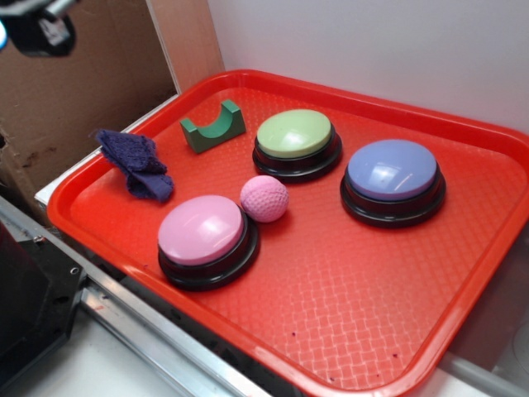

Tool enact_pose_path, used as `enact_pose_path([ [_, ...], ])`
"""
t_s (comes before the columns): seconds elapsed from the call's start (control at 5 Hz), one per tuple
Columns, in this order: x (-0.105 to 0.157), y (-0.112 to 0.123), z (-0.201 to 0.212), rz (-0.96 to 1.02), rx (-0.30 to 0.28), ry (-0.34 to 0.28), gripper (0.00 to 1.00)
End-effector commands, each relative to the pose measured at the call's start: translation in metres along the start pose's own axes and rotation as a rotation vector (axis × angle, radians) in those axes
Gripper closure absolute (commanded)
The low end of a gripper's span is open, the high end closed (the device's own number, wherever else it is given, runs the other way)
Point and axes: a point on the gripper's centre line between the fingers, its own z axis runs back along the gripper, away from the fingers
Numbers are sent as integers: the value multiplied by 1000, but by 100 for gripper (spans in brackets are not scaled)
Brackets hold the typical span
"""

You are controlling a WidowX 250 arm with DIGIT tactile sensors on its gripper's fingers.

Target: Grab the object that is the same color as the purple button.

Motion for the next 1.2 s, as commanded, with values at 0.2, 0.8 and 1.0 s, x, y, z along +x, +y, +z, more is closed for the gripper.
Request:
enact_pose_path([
  [0.2, 28, 31, -75, 529, -24, -127, 0],
  [0.8, 70, 51, -138, 712, -51, -249, 0],
  [1.0, 77, 56, -152, 725, -24, -261, 0],
])
